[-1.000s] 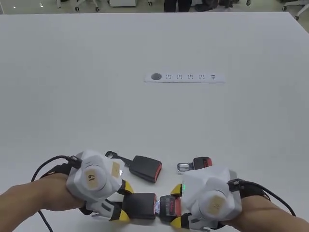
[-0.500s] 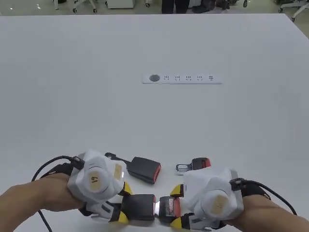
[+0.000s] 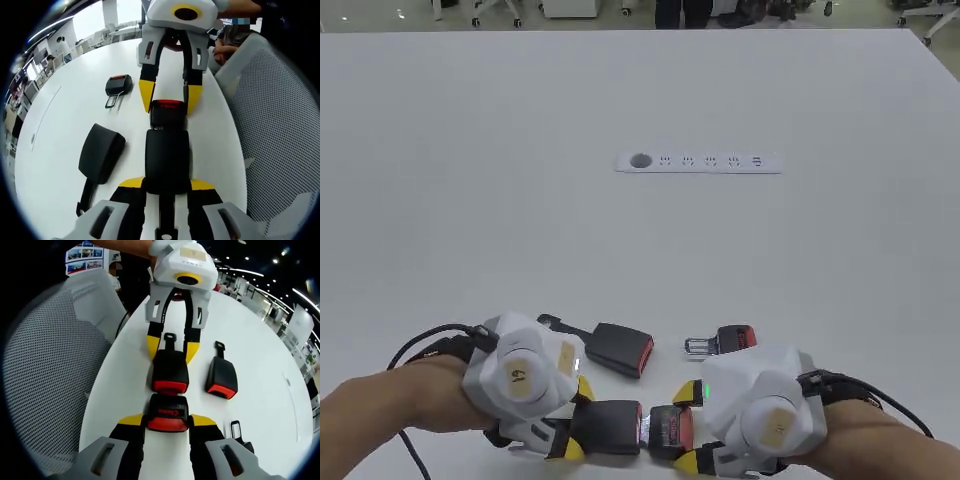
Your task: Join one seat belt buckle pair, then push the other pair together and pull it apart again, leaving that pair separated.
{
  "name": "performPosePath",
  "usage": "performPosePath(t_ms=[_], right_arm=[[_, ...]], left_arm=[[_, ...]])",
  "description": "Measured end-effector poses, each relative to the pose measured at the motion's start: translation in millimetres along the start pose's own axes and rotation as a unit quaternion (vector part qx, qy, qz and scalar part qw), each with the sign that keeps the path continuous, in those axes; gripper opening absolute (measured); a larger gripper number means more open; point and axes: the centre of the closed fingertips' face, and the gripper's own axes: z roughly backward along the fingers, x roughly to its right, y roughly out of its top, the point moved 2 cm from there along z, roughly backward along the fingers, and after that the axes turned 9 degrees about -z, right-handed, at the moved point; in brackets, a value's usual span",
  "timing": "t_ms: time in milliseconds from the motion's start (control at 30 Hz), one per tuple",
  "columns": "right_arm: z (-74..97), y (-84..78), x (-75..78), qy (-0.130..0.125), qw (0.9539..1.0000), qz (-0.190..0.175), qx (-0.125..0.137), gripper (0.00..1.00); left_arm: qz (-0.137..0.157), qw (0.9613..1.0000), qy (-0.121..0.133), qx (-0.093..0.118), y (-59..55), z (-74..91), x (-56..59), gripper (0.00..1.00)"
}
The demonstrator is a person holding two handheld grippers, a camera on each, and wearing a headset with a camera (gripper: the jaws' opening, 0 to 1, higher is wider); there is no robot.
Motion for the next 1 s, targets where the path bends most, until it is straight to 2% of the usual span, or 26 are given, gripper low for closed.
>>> performPosePath(t_ms=[200, 367, 433, 633, 833, 967, 1000], right_arm=[[3.6, -4.3, -0.6, 0.000, 1.0000, -0.002, -0.004, 0.34], [10.1, -5.3, 0.4, -0.004, 0.9999, -0.009, -0.002, 0.38], [13.9, -5.2, 0.5, -0.006, 1.0000, -0.007, -0.001, 0.39], [24.6, -4.1, 5.3, -0.016, 0.9999, -0.001, 0.000, 0.40], [33.2, -6.2, 15.1, -0.028, 0.9996, 0.000, -0.001, 0.42], [41.0, -6.9, 23.7, -0.036, 0.9994, -0.002, -0.002, 0.42], [43.6, -7.3, 26.9, -0.038, 0.9993, -0.003, -0.002, 0.42]], left_arm=[[0.010, 0.9999, 0.004, -0.005, -3.7, 1.3, -0.5, 0.38], [0.020, 0.9997, 0.013, 0.004, -0.2, 7.6, -1.5, 0.41], [0.024, 0.9996, 0.014, 0.007, -2.6, 6.9, -0.9, 0.42], [0.025, 0.9995, 0.019, 0.008, 2.4, 20.2, -2.9, 0.44], [0.027, 0.9992, 0.028, 0.011, 4.8, 30.5, -9.8, 0.46], [0.029, 0.9989, 0.035, 0.014, 3.6, 35.4, -19.4, 0.46], [0.030, 0.9987, 0.038, 0.015, 6.2, 37.6, -21.8, 0.46]])
